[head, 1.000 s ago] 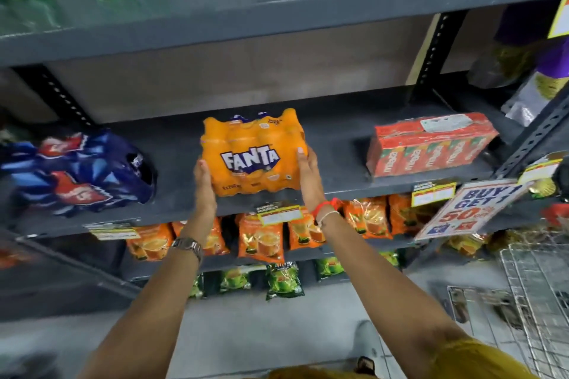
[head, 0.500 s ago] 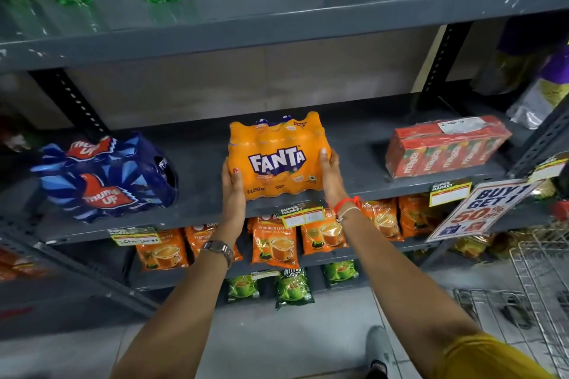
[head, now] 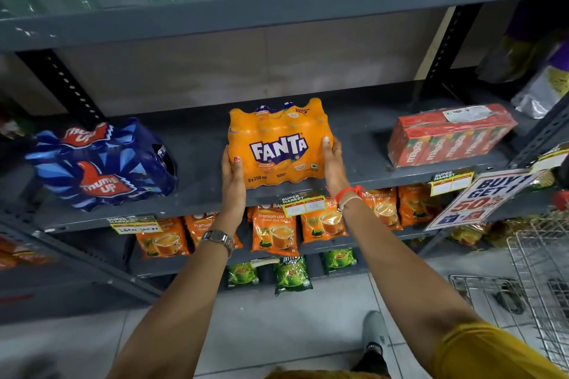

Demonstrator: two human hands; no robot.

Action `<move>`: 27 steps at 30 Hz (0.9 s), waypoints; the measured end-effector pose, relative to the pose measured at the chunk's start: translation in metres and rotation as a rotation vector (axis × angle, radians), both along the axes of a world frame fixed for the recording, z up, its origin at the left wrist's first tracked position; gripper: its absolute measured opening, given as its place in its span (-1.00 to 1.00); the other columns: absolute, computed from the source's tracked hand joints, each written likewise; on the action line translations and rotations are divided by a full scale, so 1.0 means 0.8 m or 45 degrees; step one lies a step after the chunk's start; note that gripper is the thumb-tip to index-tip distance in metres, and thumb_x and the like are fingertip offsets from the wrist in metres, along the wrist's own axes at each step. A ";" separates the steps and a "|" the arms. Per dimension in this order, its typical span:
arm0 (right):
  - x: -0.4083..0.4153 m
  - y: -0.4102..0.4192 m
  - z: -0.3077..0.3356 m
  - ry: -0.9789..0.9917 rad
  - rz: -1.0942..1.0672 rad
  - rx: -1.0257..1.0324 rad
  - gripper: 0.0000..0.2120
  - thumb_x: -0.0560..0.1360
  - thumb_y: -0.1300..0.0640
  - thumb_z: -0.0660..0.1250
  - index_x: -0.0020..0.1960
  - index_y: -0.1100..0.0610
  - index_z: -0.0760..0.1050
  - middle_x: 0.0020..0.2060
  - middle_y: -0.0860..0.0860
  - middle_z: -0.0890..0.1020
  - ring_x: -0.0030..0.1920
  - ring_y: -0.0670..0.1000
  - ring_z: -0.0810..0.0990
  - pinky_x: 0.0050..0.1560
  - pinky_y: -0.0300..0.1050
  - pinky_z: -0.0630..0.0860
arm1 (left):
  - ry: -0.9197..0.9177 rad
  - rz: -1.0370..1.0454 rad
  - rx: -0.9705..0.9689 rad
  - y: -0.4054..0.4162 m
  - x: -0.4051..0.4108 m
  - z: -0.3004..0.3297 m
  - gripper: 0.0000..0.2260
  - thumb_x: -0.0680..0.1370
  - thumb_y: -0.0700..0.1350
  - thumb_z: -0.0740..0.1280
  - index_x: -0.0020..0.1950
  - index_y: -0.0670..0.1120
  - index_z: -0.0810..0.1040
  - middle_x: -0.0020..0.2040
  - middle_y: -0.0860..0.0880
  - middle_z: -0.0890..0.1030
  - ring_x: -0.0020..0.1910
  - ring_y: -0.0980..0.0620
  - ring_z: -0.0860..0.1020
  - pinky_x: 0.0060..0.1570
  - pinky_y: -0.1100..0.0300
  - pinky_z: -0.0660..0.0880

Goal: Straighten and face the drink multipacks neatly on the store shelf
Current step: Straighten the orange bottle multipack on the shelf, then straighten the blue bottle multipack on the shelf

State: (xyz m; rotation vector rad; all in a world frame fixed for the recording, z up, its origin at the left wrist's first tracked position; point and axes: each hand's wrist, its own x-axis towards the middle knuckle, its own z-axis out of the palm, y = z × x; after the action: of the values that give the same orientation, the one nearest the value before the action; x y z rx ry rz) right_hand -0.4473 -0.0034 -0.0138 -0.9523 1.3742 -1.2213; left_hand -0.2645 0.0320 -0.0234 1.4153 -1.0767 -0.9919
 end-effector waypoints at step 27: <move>0.040 0.059 -0.003 0.128 -0.496 -0.271 -0.54 0.56 0.03 0.25 0.39 0.19 0.28 0.32 0.13 0.35 0.29 0.09 0.44 -0.03 -0.53 0.46 | 0.108 0.170 0.027 0.037 0.037 -0.017 -0.54 0.63 0.00 0.10 0.51 -0.06 0.13 0.48 -0.07 0.25 0.42 0.02 0.28 0.30 0.21 0.25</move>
State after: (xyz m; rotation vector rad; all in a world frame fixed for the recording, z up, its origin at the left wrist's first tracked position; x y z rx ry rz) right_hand -0.4151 0.0442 -0.0161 -0.9266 1.5814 -1.6569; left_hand -0.2352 0.0613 -0.0369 1.4297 -0.9003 -0.9603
